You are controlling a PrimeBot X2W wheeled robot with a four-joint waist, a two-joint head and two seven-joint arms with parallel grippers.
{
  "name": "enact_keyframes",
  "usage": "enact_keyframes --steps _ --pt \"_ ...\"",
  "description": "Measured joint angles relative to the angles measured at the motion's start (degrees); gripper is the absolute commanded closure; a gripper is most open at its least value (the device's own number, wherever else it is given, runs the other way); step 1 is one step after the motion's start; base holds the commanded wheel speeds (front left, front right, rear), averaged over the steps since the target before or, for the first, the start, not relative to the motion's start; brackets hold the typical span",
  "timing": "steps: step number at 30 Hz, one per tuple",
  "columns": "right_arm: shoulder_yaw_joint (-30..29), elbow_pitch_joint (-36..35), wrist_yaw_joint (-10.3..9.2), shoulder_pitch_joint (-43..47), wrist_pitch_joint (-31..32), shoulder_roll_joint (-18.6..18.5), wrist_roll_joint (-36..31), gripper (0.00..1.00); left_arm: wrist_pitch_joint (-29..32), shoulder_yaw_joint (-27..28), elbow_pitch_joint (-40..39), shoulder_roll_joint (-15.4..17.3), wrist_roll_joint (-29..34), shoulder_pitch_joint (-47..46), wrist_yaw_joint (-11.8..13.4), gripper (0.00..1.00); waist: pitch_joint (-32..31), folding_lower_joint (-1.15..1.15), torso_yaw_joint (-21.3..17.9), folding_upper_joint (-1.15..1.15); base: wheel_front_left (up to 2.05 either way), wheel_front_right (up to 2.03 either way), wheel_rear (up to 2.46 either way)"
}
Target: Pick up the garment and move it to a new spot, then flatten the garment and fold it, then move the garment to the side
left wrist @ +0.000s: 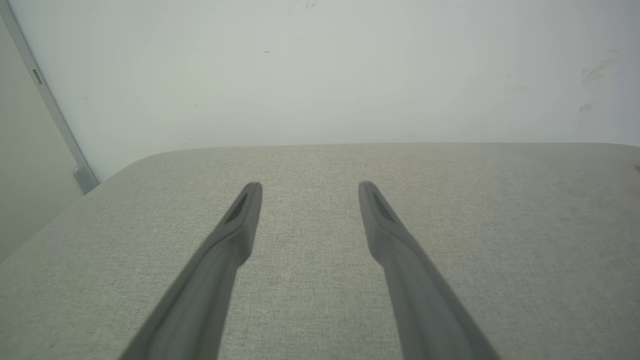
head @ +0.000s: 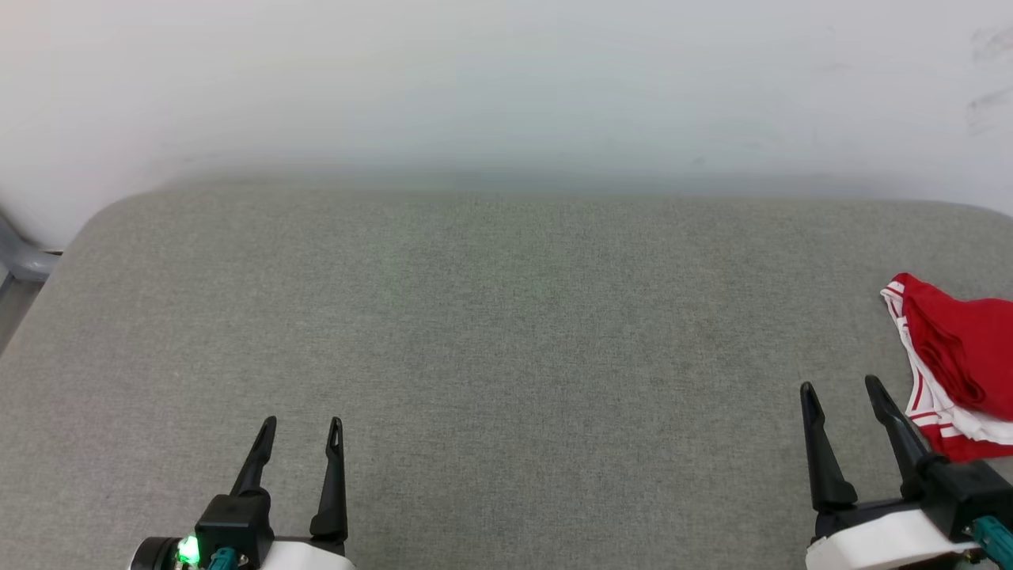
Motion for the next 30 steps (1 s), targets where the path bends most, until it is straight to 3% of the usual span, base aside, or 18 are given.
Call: enact_keyframes --steps 18,19,25,30 --pt "-0.3 -1.6 -0.01 5.2 -0.7 1.0 0.9 0.00 0.0 0.6 0.5 -0.6 -0.2 1.7 -1.7 0.00 -1.9 0.01 0.1 0.00 0.00 0.00 0.00" --pt "-0.3 -1.6 0.00 5.2 -0.7 1.0 1.0 1.00 0.0 0.6 0.6 -0.6 -0.3 1.7 -1.8 1.00 -1.9 0.01 0.0 0.00 0.00 0.00 0.00" --pt "0.0 1.4 0.00 5.8 -0.4 1.0 1.4 1.00 0.6 0.6 3.8 -1.2 -0.9 2.6 -1.8 1.00 -1.9 0.01 0.0 0.00 0.00 0.00 0.00" --pt "0.1 1.9 0.00 5.7 0.7 1.0 7.6 1.00 2.3 1.1 4.5 -1.2 -6.8 2.4 -2.2 1.00 -1.9 0.01 0.0 0.00 0.00 0.00 0.00"
